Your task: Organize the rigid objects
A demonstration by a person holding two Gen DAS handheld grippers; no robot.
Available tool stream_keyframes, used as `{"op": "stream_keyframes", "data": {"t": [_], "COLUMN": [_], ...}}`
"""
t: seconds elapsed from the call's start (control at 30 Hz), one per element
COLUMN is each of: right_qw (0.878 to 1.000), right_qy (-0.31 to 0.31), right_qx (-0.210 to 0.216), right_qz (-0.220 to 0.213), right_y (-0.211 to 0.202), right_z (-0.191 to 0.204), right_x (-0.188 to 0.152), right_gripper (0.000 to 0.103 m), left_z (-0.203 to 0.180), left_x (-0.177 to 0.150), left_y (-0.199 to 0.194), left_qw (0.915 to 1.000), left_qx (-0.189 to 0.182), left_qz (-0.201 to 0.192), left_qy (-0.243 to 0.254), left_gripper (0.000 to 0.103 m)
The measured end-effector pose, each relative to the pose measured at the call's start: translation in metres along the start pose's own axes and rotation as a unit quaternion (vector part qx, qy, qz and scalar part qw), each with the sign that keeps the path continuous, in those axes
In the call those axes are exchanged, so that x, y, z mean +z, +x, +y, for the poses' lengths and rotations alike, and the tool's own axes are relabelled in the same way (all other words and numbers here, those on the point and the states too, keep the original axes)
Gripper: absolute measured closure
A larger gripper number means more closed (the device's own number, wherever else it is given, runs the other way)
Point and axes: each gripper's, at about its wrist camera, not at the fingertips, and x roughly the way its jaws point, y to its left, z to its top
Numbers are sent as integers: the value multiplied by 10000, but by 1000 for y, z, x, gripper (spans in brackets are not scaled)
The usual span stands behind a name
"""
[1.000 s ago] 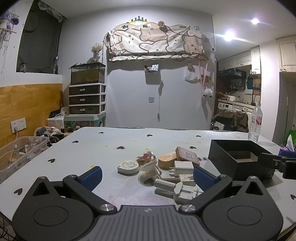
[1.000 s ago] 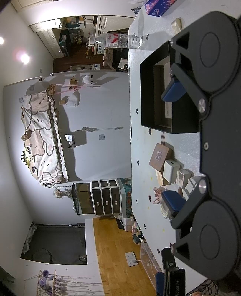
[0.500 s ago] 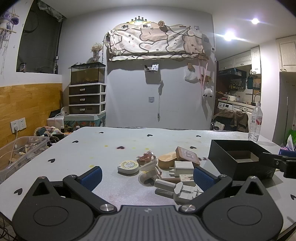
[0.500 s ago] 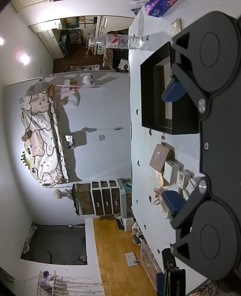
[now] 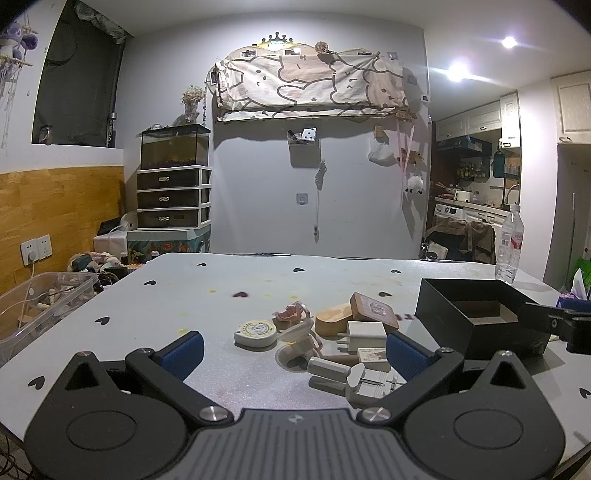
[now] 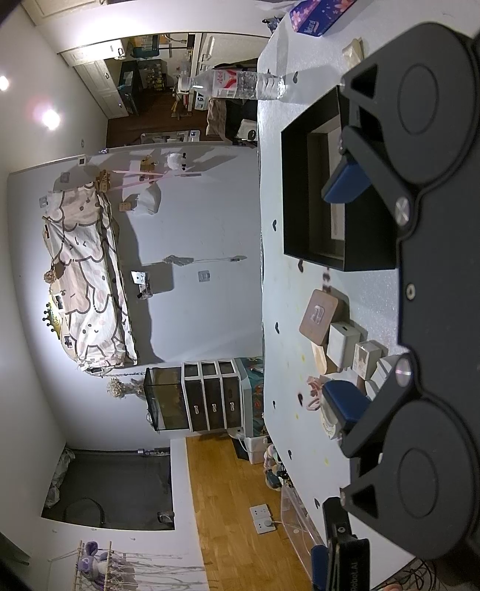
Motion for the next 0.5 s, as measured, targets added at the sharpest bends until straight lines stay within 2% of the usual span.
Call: {"op": "stream_keyframes", "data": {"t": [0.5], "right_qw": [10000], "right_qy": [0], "right_qx": [6], "right_qz": [-3], "right_y": [-1], "right_z": [0], "right_x": [0], "right_gripper": [0], "left_z": [-5], "left_x": [-7], "left_y": [4], "left_qw": [10000], "left_qx": [7], "left_qz": [-2], "left_qy": [-3], "left_gripper": [0]}}
